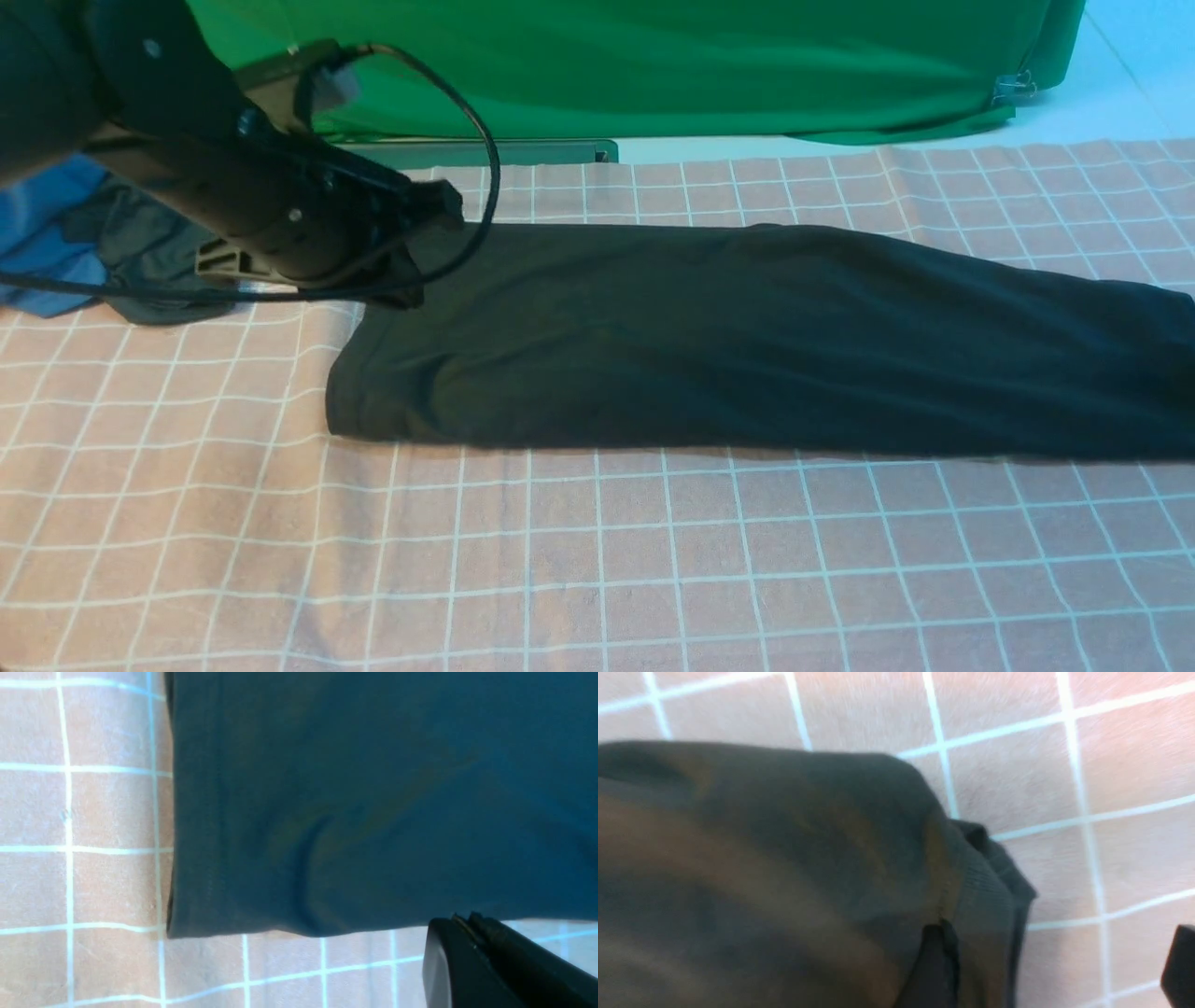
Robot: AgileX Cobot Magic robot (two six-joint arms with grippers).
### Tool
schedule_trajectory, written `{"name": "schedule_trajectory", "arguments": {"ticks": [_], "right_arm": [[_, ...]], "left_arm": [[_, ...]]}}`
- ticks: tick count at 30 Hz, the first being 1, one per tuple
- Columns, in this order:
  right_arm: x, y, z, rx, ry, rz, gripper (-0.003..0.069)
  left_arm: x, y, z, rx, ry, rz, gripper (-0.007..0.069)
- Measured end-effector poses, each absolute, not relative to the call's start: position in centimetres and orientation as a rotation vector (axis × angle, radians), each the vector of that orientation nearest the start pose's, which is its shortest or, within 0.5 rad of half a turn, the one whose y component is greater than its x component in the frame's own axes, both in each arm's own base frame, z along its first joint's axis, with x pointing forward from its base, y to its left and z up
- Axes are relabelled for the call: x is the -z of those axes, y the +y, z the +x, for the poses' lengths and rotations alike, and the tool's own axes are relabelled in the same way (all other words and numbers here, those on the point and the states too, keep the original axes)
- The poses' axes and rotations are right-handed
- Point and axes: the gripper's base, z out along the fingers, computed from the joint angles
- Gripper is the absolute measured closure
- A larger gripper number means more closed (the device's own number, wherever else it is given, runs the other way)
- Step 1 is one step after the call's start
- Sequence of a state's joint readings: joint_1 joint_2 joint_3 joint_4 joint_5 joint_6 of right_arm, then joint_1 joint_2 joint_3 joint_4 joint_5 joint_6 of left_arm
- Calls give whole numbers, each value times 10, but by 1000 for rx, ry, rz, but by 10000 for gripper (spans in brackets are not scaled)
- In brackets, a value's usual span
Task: Fold a long-sleeved shirt over a pink coffee tablecloth.
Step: 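Pull the folded dark garment lengthwise by its ends to straighten it flat on the table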
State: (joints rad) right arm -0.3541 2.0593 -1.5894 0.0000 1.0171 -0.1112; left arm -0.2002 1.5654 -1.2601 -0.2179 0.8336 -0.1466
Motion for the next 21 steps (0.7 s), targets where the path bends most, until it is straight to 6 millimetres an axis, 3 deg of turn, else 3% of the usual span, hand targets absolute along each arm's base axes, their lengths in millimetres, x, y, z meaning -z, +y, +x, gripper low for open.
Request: {"name": "schedule_trajectory", "arguments": {"ticks": [4, 8, 12, 13, 17, 20, 21], "right_arm": [[-165, -147, 399, 34, 3024, 369, 79], [-158, -144, 401, 8, 3039, 371, 198], [-159, -139, 403, 7, 3045, 312, 510], [-160, -139, 403, 7, 3047, 304, 550], [-166, -144, 403, 10, 3072, 312, 571], [-176, -153, 402, 79, 3079, 350, 571], [-188, -162, 401, 170, 3075, 352, 571]], "left_arm": [[-315, -78, 311, 393, 2588, -55, 612], [-326, -77, 303, 400, 2559, -51, 612], [-330, -76, 299, 401, 2562, -46, 612], [-329, -76, 298, 400, 2570, -45, 612], [-327, -76, 294, 395, 2626, -36, 612], [-327, -75, 292, 390, 2642, -31, 612], [-329, -75, 289, 391, 2639, -29, 612]]}}
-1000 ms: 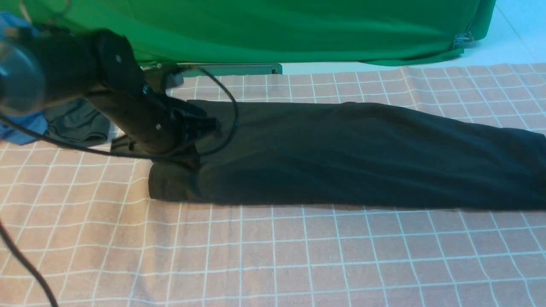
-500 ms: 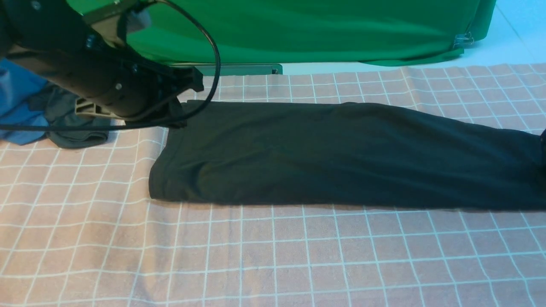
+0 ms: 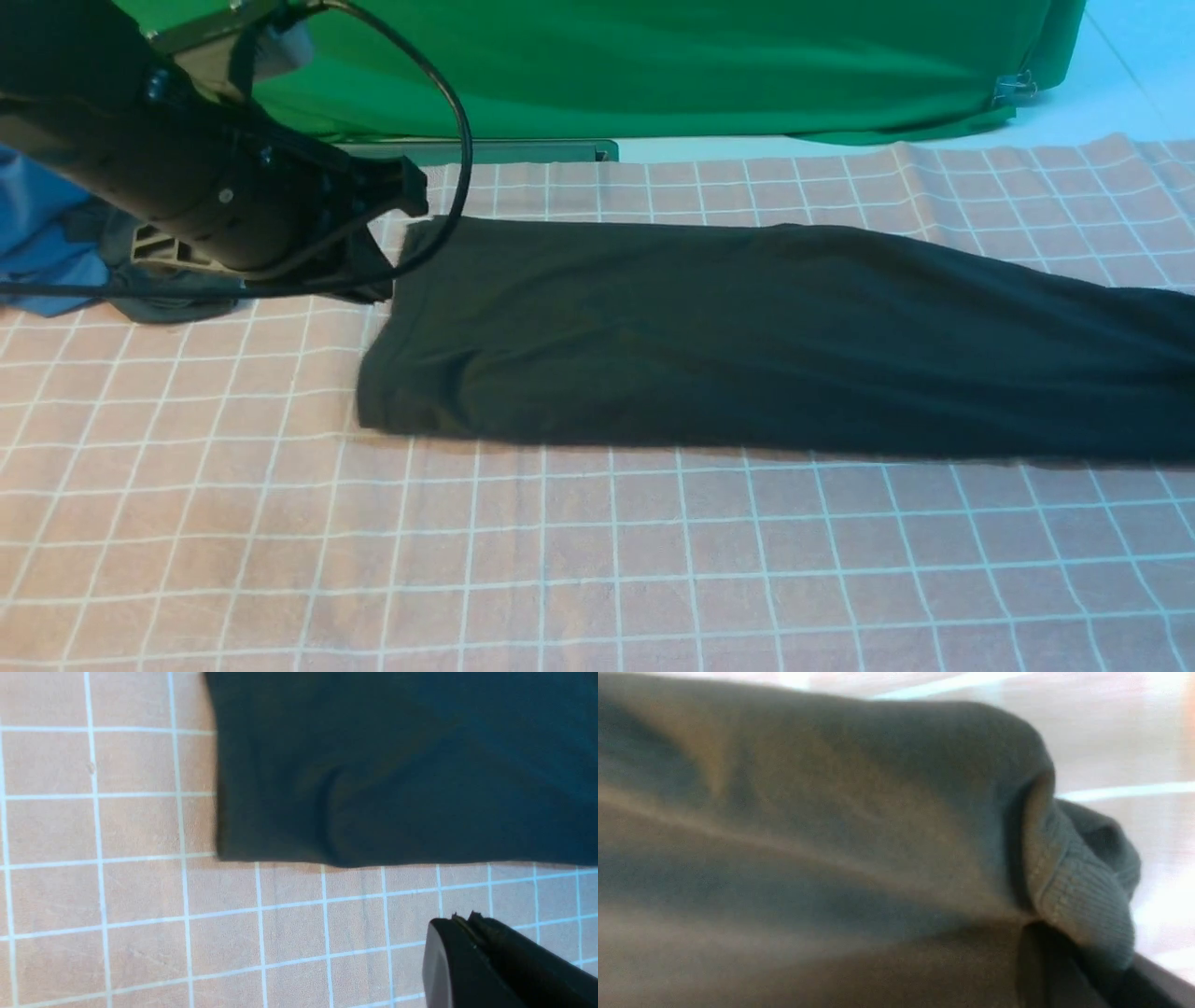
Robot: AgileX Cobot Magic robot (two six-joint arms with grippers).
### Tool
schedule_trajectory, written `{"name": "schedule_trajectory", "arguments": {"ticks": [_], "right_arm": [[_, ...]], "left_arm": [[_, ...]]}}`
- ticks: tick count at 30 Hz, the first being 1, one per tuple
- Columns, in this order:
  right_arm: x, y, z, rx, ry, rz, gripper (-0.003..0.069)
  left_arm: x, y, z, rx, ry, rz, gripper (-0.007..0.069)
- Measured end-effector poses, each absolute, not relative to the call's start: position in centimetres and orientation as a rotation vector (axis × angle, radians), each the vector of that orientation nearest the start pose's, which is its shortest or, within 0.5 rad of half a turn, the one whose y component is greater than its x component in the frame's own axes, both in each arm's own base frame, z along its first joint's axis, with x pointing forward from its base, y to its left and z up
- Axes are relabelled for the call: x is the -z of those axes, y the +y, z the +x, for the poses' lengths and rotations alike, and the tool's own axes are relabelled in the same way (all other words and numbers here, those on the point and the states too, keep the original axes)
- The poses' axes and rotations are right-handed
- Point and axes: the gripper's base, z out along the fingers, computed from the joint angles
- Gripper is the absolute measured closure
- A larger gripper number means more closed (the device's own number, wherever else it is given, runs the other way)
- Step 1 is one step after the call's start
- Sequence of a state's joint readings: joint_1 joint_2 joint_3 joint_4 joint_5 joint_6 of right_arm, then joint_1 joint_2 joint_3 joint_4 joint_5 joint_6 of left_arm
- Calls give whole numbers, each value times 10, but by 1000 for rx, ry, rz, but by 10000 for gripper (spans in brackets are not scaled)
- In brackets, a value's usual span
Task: Fold a long-sleeved shirt over a pink coffee tablecloth.
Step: 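Pull the folded dark garment lengthwise by its ends to straighten it flat on the table, then fold the right end of the dark garment over onto its left end with the right gripper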
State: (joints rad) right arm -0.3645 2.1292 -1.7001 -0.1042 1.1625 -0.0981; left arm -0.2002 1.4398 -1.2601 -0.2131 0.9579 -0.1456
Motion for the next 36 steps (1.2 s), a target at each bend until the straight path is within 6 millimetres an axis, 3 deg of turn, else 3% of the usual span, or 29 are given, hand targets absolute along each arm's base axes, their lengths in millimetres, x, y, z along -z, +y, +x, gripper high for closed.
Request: {"name": "schedule_trajectory", "arguments": {"ticks": [4, 8, 9, 13, 14, 15, 16, 19, 23, 24, 28, 30, 31, 34, 36], "right_arm": [[-226, -173, 402, 273, 2991, 405, 571], [-258, -166, 407, 254, 2896, 409, 571], [-273, -156, 411, 248, 2856, 380, 571], [-302, -114, 422, 201, 2779, 256, 571], [-304, -111, 422, 199, 2773, 248, 571], [-317, -85, 427, 161, 2738, 177, 571], [-320, -75, 428, 147, 2727, 153, 571], [-335, -22, 435, 39, 2680, 34, 571], [-343, 44, 434, -102, 2651, -102, 571], [-343, 47, 433, -109, 2650, -110, 571], [-343, 124, 423, -284, 2621, -242, 571], [-342, 135, 422, -310, 2612, -255, 571], [-339, 158, 420, -366, 2584, -289, 571], [-333, 181, 419, -435, 2562, -315, 571], [-322, 206, 418, -527, 2552, -332, 571]], "left_arm": [[-336, -74, 284, 391, 2620, -22, 612], [-340, -73, 281, 387, 2608, -17, 612], [-341, -72, 280, 382, 2605, -14, 612], [-344, -71, 279, 378, 2593, -15, 612], [-344, -71, 279, 378, 2593, -15, 612], [-344, -72, 279, 379, 2586, -16, 612], [-344, -72, 280, 379, 2583, -17, 612], [-344, -72, 280, 382, 2575, -21, 612], [-344, -72, 280, 390, 2575, -28, 612], [-345, -72, 280, 392, 2575, -29, 612], [-346, -73, 281, 417, 2560, -40, 612], [-346, -74, 281, 420, 2556, -42, 612], [-346, -74, 281, 429, 2554, -45, 612], [-346, -75, 281, 437, 2552, -48, 612], [-346, -75, 281, 443, 2552, -51, 612]]}}
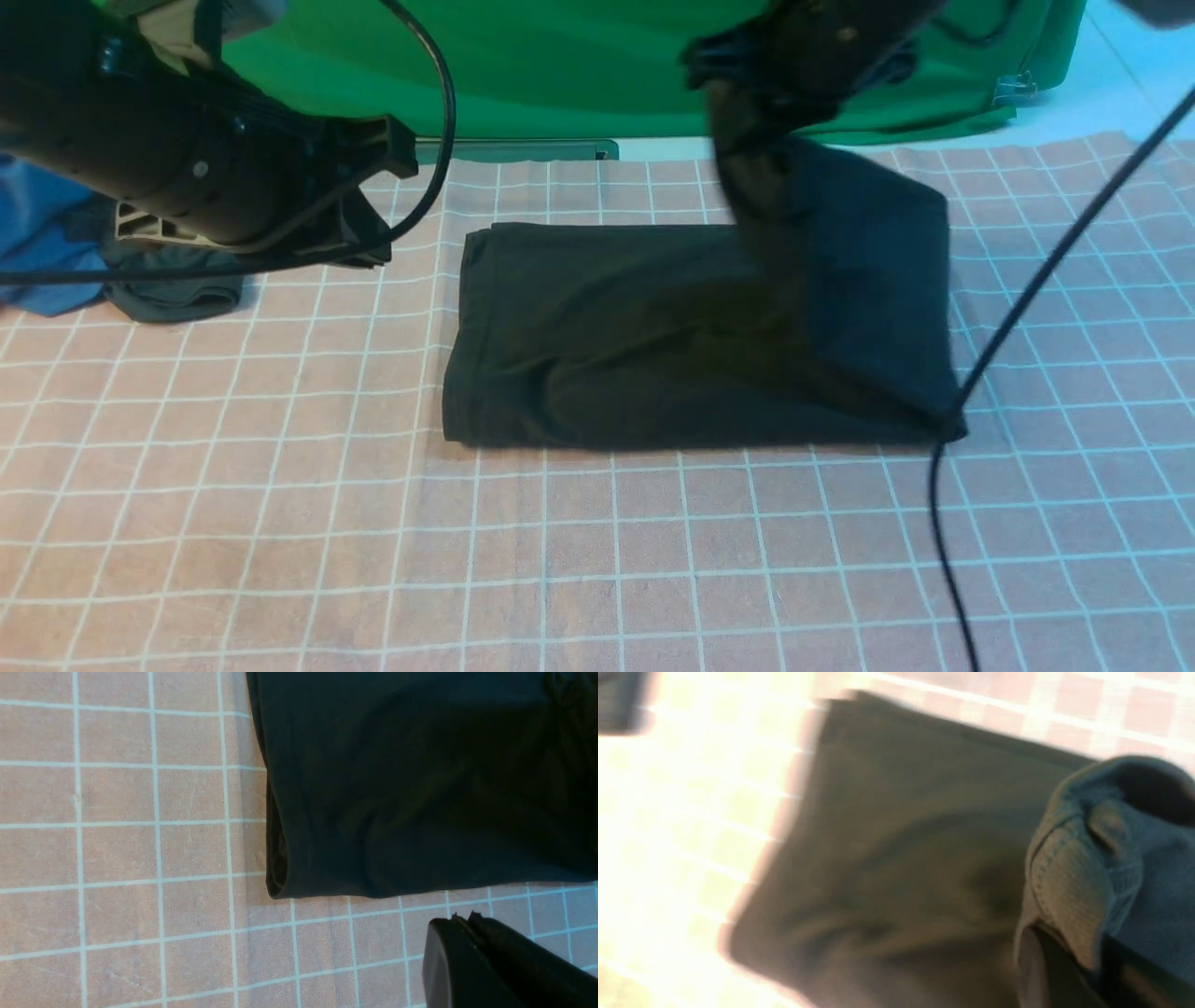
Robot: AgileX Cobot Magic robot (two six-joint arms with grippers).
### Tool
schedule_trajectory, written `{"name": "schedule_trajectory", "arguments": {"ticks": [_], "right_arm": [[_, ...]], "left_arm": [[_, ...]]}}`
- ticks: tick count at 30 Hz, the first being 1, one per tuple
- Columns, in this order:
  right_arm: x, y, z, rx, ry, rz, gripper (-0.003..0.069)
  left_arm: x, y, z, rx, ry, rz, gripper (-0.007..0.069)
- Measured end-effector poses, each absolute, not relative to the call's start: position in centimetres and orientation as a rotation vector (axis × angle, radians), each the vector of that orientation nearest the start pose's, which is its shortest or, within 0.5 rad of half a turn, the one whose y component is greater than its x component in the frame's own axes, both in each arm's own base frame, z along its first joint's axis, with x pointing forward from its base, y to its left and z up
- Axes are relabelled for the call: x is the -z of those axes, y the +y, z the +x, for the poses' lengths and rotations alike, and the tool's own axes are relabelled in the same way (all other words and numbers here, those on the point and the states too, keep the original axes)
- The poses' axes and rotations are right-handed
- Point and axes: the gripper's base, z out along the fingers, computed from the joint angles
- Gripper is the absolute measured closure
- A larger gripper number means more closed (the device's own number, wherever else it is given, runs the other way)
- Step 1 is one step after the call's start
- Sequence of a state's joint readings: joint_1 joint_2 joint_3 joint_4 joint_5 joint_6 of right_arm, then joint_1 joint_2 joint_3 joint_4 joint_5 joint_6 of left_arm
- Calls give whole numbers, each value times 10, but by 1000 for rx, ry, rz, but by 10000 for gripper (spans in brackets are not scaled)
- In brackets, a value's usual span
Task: Fold a long-sleeved shirt over a pink coffee tablecloth.
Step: 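Fold the right end of the dark garment over onto its left end with the right gripper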
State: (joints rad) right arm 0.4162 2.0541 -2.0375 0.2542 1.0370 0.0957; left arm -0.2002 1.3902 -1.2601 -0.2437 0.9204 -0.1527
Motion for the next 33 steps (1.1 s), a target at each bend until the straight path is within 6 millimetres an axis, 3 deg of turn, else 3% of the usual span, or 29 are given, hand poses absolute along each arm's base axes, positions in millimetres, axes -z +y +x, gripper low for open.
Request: {"name": "schedule_trajectory", "arguments": {"ticks": [9, 15, 18, 21, 24, 28, 31, 33], "right_arm": [[-276, 262, 425, -631, 2514, -336, 571], [-251, 286, 426, -701, 2508, -302, 564], [-237, 300, 427, -727, 2490, -292, 523], [-229, 311, 426, -757, 2459, -279, 412], [-224, 315, 427, -754, 2440, -314, 304], [-226, 308, 429, -691, 2428, -467, 266], [-237, 286, 434, -633, 2473, -518, 350], [-243, 271, 437, -598, 2509, -535, 459]], "left_arm": [[-347, -75, 282, 446, 2548, -47, 612], [-347, -75, 282, 449, 2548, -44, 612], [-347, -75, 282, 450, 2547, -44, 612], [-344, -76, 281, 466, 2551, -52, 612], [-339, -76, 280, 467, 2567, -55, 612], [-338, -76, 279, 466, 2576, -55, 612], [-338, -76, 279, 466, 2576, -54, 612], [-338, -76, 279, 465, 2576, -52, 612]]}}
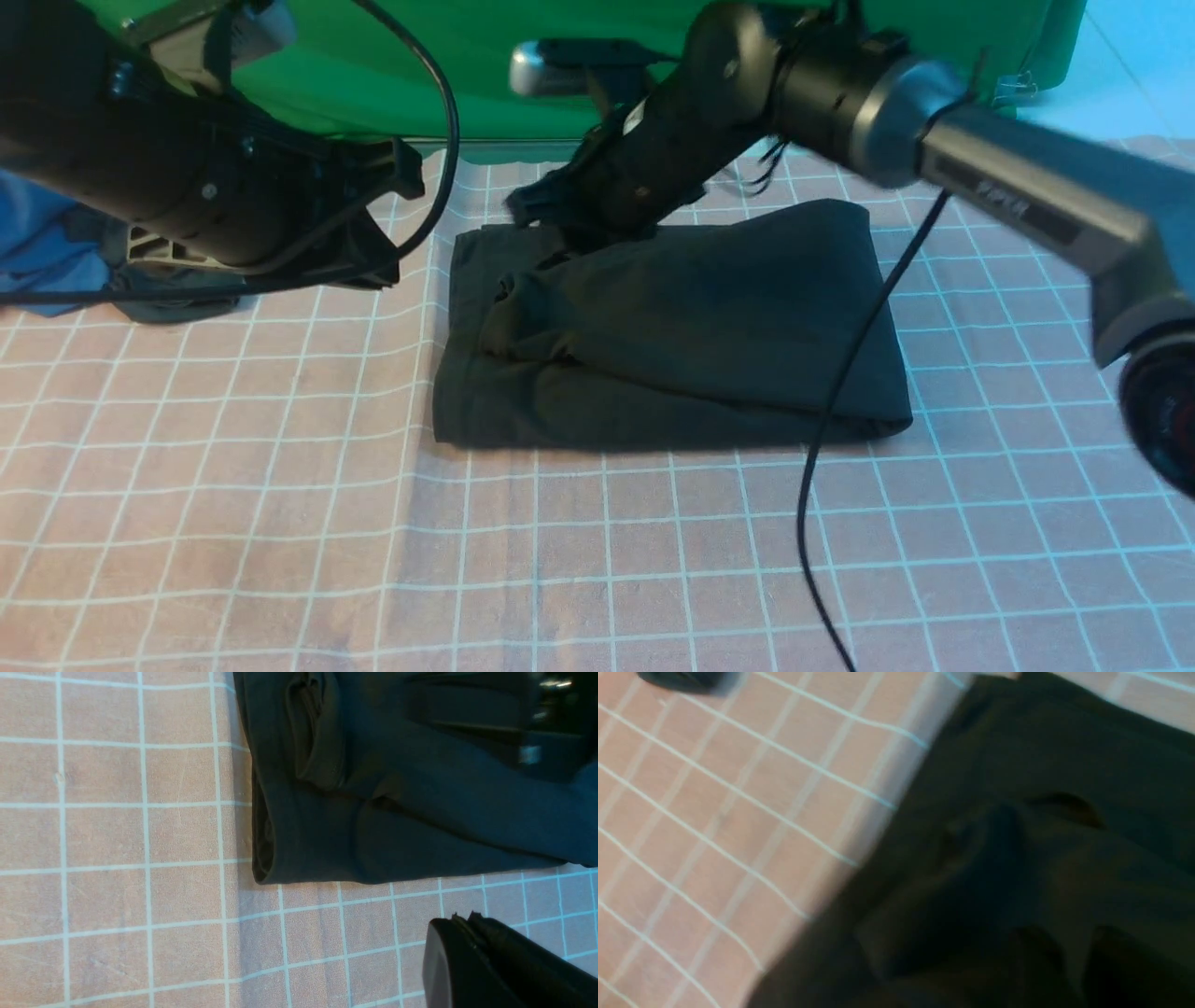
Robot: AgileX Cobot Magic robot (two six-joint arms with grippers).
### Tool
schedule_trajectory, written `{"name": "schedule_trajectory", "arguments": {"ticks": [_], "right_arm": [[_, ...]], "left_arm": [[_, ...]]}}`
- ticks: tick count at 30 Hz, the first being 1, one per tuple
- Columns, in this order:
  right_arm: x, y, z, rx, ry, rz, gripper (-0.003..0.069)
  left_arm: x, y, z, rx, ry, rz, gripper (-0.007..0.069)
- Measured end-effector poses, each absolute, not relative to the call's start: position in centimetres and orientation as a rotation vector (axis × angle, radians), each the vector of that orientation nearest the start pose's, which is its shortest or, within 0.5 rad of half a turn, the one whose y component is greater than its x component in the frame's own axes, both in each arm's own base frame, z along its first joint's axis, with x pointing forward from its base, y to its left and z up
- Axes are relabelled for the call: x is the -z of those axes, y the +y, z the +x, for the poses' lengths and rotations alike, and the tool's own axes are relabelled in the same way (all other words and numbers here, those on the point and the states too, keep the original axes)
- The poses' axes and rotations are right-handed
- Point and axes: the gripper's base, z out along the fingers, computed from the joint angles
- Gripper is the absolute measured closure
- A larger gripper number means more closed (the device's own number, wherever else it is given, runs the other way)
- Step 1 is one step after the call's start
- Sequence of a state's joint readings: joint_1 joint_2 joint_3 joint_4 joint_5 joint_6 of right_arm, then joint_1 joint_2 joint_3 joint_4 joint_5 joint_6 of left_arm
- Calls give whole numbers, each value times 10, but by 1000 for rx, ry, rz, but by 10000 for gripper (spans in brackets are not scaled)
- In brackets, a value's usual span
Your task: Fold a long-sleeved shirt over a pink coffee tablecloth.
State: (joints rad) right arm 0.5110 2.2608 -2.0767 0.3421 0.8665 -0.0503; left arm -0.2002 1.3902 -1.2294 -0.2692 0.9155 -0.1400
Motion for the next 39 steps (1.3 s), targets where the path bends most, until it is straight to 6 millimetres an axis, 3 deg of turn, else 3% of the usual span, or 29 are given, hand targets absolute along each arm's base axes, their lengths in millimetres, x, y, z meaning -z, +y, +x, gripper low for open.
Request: {"name": "schedule_trajectory", "arguments": {"ticks": [2, 4, 9, 11, 14, 19, 24, 25, 26, 27, 29, 30, 33, 35, 36, 38, 39], "right_arm": [[-242, 261, 439, -570, 2546, -538, 564], [-234, 258, 438, -554, 2586, -552, 613], [-204, 277, 429, -545, 2666, -622, 620], [-184, 294, 420, -545, 2704, -679, 620], [-170, 310, 409, -534, 2724, -762, 620], [-177, 320, 400, -530, 2687, -883, 621], [-211, 303, 408, -497, 2669, -898, 621], [-237, 286, 416, -460, 2636, -876, 621], [-240, 284, 416, -454, 2637, -876, 621], [-263, 263, 423, -409, 2613, -842, 621], [-288, 236, 429, -369, 2581, -781, 621], [-290, 230, 431, -364, 2580, -765, 621], [-316, 178, 441, -320, 2573, -609, 621], [-316, 153, 441, -299, 2609, -544, 621], [-318, 151, 440, -298, 2606, -538, 621], [-308, 131, 436, -284, 2673, -491, 621], [-293, 121, 430, -277, 2743, -470, 621]], "left_arm": [[-338, -76, 279, 466, 2576, -51, 612], [-338, -77, 280, 470, 2573, -53, 612], [-339, -77, 281, 471, 2557, -56, 612], [-339, -77, 281, 471, 2551, -56, 612], [-339, -77, 281, 474, 2551, -57, 612], [-339, -77, 281, 475, 2549, -58, 612], [-339, -77, 282, 487, 2549, -97, 612], [-339, -77, 282, 491, 2548, -113, 612], [-339, -77, 282, 494, 2548, -115, 612], [-339, -78, 283, 507, 2543, -127, 612], [-337, -80, 285, 540, 2544, -142, 612], [-337, -81, 285, 544, 2545, -142, 612], [-325, -93, 291, 562, 2587, -110, 612], [-314, -105, 295, 567, 2619, -77, 612], [-313, -106, 296, 567, 2621, -74, 612], [-300, -118, 303, 567, 2640, -45, 612], [-289, -127, 310, 567, 2665, -31, 612]]}}
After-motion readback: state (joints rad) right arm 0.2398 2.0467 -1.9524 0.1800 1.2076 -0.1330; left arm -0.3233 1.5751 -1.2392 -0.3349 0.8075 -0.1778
